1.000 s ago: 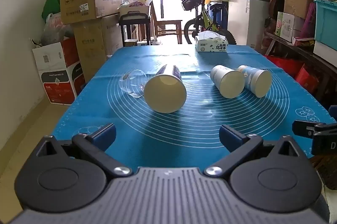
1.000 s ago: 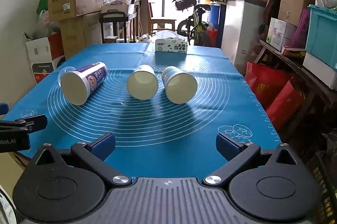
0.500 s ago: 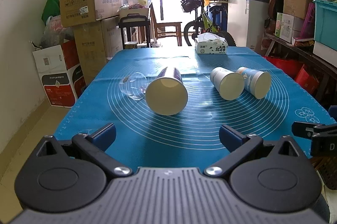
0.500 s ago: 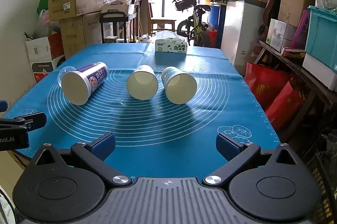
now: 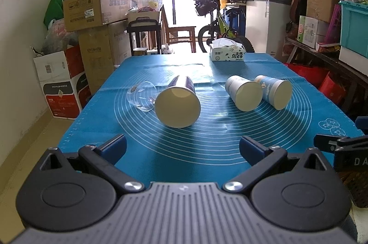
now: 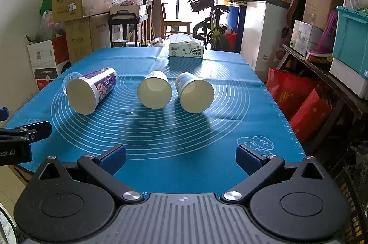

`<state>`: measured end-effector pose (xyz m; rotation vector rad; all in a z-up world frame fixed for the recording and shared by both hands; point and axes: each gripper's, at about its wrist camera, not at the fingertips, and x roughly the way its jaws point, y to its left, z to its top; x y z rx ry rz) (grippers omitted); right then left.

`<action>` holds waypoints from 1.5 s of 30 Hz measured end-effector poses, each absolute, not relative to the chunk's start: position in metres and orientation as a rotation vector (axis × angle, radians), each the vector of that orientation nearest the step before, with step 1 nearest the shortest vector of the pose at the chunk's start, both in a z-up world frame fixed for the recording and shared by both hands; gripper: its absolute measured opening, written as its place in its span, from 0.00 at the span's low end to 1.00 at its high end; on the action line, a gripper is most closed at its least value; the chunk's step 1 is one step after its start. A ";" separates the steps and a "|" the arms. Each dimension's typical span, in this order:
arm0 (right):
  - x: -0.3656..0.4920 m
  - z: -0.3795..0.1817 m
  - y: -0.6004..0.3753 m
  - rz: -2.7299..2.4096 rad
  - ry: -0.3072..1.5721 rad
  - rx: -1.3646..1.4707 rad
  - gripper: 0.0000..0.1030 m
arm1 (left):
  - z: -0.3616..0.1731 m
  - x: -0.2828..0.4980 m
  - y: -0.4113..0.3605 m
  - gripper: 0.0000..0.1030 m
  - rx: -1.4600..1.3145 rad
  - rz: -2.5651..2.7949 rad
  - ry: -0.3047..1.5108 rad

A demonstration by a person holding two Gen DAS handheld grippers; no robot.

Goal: Flip cup upside down

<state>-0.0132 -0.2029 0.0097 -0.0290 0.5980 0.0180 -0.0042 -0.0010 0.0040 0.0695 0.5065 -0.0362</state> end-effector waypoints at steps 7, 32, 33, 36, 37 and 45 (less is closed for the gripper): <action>-0.013 0.009 -0.202 0.019 0.595 -0.036 1.00 | 0.004 -0.004 -0.004 0.99 0.073 -0.033 0.501; -0.014 0.009 -0.203 0.024 0.592 -0.037 1.00 | 0.004 -0.005 -0.002 0.99 0.070 -0.028 0.494; -0.014 0.009 -0.203 0.024 0.591 -0.037 1.00 | 0.004 -0.005 -0.002 0.99 0.070 -0.028 0.494; -0.014 0.009 -0.203 0.023 0.592 -0.037 1.00 | 0.004 -0.005 -0.002 0.99 0.070 -0.028 0.493; -0.014 0.009 -0.203 0.024 0.592 -0.037 1.00 | 0.004 -0.005 -0.002 0.99 0.070 -0.028 0.493; -0.014 0.009 -0.203 0.023 0.592 -0.034 1.00 | 0.004 -0.006 -0.002 0.99 0.071 -0.028 0.492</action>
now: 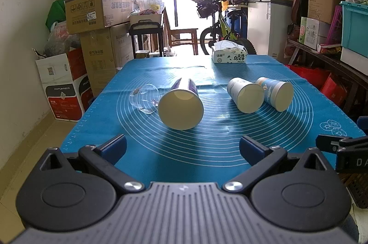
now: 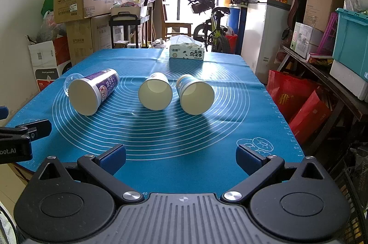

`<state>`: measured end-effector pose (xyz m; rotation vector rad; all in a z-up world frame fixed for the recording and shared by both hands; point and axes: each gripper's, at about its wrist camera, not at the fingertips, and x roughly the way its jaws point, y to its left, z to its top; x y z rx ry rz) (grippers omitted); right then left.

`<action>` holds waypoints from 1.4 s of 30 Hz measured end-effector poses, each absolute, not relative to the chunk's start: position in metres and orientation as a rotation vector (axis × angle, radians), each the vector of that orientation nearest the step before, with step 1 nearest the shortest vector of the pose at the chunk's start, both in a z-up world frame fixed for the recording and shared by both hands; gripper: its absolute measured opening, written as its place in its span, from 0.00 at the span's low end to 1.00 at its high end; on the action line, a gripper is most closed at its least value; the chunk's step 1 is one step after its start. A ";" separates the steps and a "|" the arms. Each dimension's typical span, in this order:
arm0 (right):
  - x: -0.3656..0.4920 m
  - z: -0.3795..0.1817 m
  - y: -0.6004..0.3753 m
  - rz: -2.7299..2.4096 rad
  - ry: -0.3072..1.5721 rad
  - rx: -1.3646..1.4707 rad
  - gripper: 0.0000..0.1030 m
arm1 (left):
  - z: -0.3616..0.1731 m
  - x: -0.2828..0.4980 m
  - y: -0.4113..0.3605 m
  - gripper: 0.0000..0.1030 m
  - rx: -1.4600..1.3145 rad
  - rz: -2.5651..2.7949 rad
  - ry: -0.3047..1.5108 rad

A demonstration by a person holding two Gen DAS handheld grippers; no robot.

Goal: Flip cup upside down
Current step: 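Move the left gripper down onto the clear plastic cup and close it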

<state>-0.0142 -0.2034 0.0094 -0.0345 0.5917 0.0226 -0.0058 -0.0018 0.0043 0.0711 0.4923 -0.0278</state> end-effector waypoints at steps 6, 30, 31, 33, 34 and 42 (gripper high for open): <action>-0.014 0.010 -0.204 0.024 0.590 -0.030 1.00 | 0.004 -0.006 -0.002 0.99 0.069 -0.027 0.493; 0.038 0.009 -0.227 -0.024 0.565 0.027 1.00 | 0.025 0.152 0.103 0.99 -0.082 0.078 0.654; 0.040 0.009 -0.226 -0.026 0.566 0.028 1.00 | 0.026 0.157 0.106 0.99 -0.103 0.081 0.669; 0.043 0.007 -0.227 -0.027 0.570 0.030 1.00 | 0.029 0.172 0.113 0.99 -0.151 0.086 0.699; 0.045 0.006 -0.227 -0.028 0.570 0.029 1.00 | 0.030 0.181 0.116 0.99 -0.172 0.095 0.716; 0.055 -0.002 -0.228 -0.020 0.584 0.031 1.00 | 0.027 0.249 0.112 0.99 -0.284 0.143 0.936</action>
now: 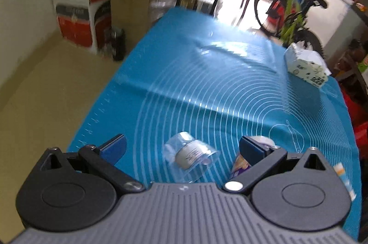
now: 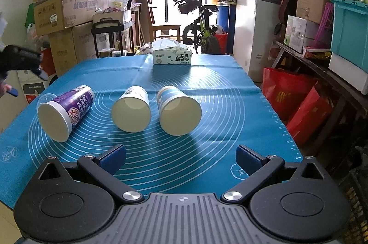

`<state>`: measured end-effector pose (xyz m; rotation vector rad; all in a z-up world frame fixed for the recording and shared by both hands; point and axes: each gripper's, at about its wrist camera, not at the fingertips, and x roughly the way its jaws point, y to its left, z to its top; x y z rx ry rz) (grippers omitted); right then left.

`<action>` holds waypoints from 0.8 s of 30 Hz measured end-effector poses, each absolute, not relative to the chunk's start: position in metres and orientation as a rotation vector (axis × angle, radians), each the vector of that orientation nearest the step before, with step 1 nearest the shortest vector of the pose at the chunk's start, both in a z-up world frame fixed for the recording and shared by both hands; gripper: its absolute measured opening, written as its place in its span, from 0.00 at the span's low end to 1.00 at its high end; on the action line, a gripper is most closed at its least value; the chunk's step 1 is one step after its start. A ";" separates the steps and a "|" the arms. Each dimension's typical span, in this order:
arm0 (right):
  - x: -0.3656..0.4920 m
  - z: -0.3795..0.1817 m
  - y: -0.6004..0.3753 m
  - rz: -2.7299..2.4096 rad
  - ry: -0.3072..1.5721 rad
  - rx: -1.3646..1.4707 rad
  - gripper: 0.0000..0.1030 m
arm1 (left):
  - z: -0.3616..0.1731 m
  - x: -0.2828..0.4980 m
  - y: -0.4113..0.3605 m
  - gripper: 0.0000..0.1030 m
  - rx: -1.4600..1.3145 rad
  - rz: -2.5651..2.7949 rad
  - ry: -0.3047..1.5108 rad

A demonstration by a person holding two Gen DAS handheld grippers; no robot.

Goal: Flip cup upside down
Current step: 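Move the left gripper down onto the clear plastic cup and close it, then lift the clear cup with the left gripper and rotate it mouth-down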

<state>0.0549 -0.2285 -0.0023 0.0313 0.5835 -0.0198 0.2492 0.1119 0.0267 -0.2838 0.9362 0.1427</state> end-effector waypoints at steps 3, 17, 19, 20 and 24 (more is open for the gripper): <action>0.059 -0.005 -0.231 -0.020 0.586 0.033 1.00 | 0.017 0.269 0.113 0.98 -0.336 0.172 1.035; 0.066 -0.019 -0.250 -0.031 0.594 0.084 1.00 | -0.013 0.298 0.122 0.80 -0.573 0.303 1.208; 0.066 -0.020 -0.253 -0.033 0.592 0.091 1.00 | -0.015 0.300 0.122 0.68 -0.564 0.319 1.232; 0.066 -0.020 -0.254 -0.034 0.590 0.094 1.00 | -0.016 0.300 0.122 0.65 -0.563 0.320 1.248; 0.067 -0.021 -0.258 -0.040 0.587 0.109 1.00 | -0.017 0.297 0.124 0.60 -0.572 0.310 1.250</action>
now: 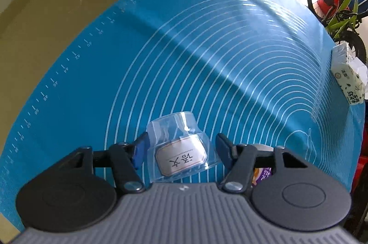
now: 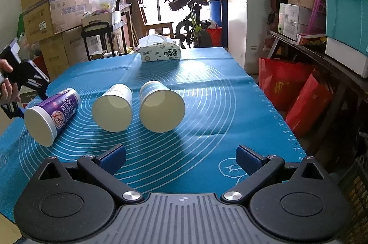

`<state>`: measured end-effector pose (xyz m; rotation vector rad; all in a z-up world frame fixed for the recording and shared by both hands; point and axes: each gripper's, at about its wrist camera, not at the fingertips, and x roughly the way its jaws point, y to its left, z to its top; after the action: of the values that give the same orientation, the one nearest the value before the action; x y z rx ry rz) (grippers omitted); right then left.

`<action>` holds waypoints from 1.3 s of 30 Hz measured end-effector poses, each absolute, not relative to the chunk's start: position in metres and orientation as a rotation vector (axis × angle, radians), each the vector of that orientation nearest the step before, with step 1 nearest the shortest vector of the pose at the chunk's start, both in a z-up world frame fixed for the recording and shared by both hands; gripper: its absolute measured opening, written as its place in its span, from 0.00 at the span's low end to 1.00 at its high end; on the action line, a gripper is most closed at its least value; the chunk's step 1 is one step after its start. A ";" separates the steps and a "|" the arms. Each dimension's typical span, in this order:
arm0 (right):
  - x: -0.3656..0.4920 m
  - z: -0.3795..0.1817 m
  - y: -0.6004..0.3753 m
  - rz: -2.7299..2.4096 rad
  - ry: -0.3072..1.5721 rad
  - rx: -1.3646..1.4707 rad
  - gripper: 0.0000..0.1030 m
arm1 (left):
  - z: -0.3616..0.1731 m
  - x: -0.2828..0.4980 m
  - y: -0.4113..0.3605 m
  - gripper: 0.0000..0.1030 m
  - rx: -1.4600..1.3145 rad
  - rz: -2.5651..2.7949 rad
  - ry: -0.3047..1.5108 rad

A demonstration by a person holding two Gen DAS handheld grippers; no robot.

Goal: Flip cup upside down
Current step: 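Lift the clear cup with the left gripper and rotate it mouth-down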

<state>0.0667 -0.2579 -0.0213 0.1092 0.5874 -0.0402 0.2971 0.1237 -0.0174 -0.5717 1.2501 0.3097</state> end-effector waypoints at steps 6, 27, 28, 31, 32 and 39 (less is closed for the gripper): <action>0.066 -0.022 -0.258 -0.042 0.582 0.105 1.00 | -0.014 0.290 0.126 0.59 -0.520 0.284 1.220; 0.044 -0.006 -0.252 -0.036 0.549 0.079 1.00 | 0.063 0.156 0.031 0.60 -0.218 -0.150 1.019; 0.043 -0.006 -0.253 -0.038 0.549 0.082 1.00 | 0.059 0.154 0.026 0.60 -0.213 -0.166 1.041; 0.040 -0.006 -0.258 -0.044 0.552 0.096 1.00 | 0.043 0.152 0.004 0.60 -0.186 -0.191 1.091; 0.040 -0.007 -0.259 -0.046 0.555 0.097 1.00 | 0.037 0.152 -0.005 0.60 -0.172 -0.186 1.098; 0.038 -0.012 -0.267 -0.058 0.578 0.101 1.00 | -0.005 0.155 -0.053 0.60 -0.112 -0.238 1.210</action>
<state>0.0377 -0.2670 -0.0124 0.1005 0.5784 -0.0579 0.1545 -0.0531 -0.0049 -0.1116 1.2097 -0.2377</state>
